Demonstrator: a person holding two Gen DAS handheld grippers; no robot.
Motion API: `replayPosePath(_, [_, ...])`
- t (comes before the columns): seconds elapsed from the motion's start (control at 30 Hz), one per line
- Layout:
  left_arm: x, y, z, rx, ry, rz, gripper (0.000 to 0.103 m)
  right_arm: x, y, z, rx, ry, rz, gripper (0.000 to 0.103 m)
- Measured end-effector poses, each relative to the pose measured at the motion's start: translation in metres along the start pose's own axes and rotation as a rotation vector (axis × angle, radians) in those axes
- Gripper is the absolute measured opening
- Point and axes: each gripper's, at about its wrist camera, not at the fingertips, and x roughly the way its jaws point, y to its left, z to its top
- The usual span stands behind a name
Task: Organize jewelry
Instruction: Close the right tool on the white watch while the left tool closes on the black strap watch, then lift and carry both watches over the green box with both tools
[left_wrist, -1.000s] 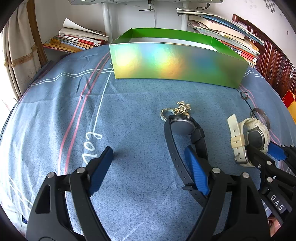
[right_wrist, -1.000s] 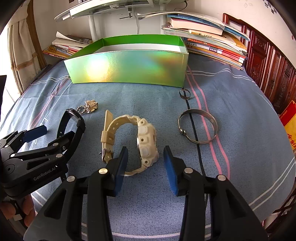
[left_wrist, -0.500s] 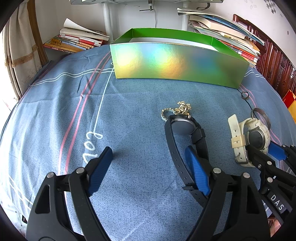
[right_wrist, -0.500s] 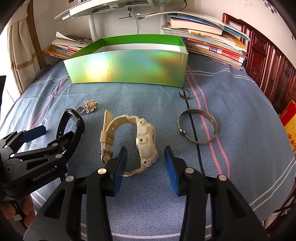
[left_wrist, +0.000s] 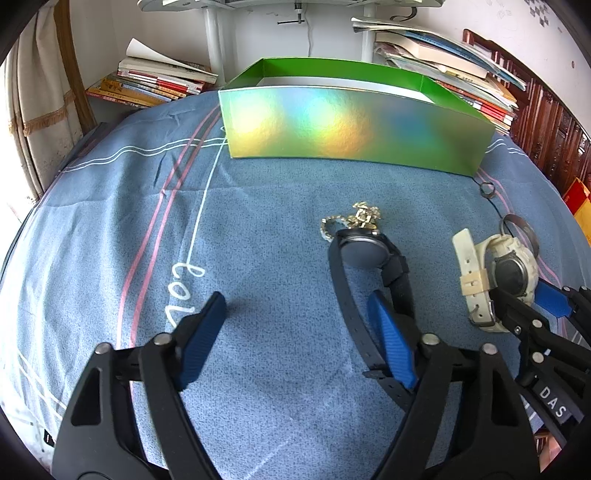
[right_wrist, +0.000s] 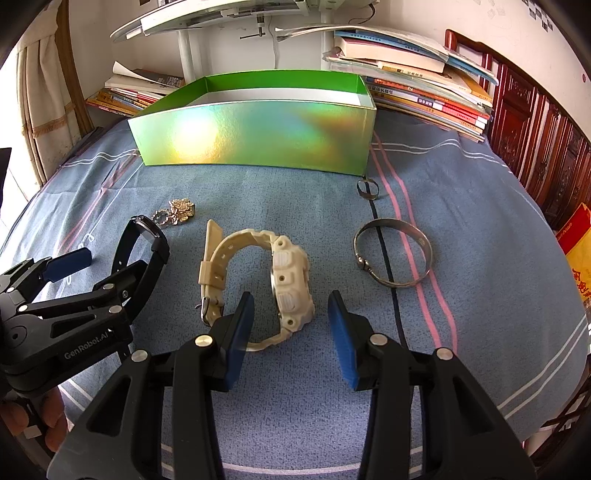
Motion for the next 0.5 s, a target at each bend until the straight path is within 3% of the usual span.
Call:
replayPosePath(0.03, [-0.001, -0.001, 0.000, 0.006, -0.005, -0.001, 0.068, -0.001, 0.002, -0.001, -0.009, 0.000, 0.007, 0.031])
replayPosePath(0.1, [-0.004, -0.003, -0.001, 0.013, -0.014, -0.008, 0.049, -0.001, 0.003, -0.001, -0.014, -0.003, 0.003, 0.023])
replayPosePath(0.13, [-0.005, -0.004, -0.001, 0.017, -0.015, -0.010, 0.044, -0.001, 0.002, -0.001, -0.013, 0.000, 0.011, 0.021])
replayPosePath(0.3, [-0.006, -0.001, 0.001, 0.010, -0.009, -0.045, 0.008, -0.004, -0.002, -0.004, 0.003, 0.001, 0.011, 0.021])
replayPosePath(0.5, [-0.018, 0.014, 0.003, -0.031, -0.025, -0.057, 0.003, -0.013, -0.013, -0.001, 0.033, -0.019, 0.000, 0.021])
